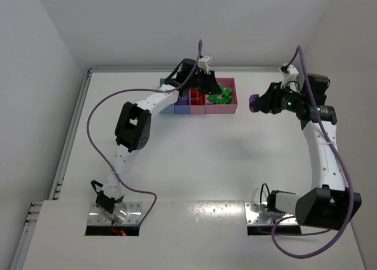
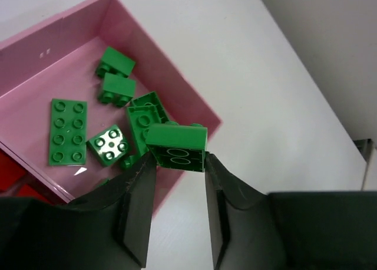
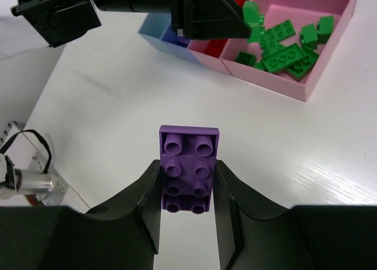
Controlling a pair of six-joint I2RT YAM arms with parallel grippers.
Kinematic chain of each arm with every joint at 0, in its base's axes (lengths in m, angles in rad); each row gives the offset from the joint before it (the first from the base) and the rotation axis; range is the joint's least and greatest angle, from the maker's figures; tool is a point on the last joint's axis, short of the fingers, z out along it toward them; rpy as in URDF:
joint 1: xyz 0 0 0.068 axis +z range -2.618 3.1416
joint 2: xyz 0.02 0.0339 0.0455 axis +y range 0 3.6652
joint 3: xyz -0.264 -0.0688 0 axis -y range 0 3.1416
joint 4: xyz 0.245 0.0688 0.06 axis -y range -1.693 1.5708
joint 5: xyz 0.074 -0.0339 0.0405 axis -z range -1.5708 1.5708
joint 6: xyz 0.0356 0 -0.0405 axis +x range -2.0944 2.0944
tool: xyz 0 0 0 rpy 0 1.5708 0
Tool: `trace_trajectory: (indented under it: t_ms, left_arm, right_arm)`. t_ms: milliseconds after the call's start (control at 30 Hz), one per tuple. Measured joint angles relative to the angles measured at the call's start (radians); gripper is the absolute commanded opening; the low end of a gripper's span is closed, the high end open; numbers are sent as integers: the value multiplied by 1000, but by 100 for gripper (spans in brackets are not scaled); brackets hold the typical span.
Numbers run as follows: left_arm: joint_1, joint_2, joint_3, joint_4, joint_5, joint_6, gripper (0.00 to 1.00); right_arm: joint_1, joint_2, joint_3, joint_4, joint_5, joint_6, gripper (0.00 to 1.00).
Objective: Sort the legos into containers by color
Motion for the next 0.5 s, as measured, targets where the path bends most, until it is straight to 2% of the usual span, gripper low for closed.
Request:
trace_trajectory:
  t_ms: [67, 100, 233, 400, 500]
  left_arm:
    - [-5, 39, 34, -26, -27, 5, 50]
    - [-5, 58, 53, -33, -42, 6, 58]
    - [-4, 93, 91, -56, -78, 7, 71]
    - [0, 95, 126, -54, -80, 5, 73]
    - [11, 47, 113, -63, -64, -5, 73]
  right_arm:
    - [0, -3, -1, -26, 17, -14, 0]
    - [0, -3, -2, -36, 22, -20, 0]
    - [0, -2, -4, -64, 40, -32, 0]
    - [21, 29, -2, -65, 48, -33, 0]
    - [68, 96, 21, -60, 59, -27, 0]
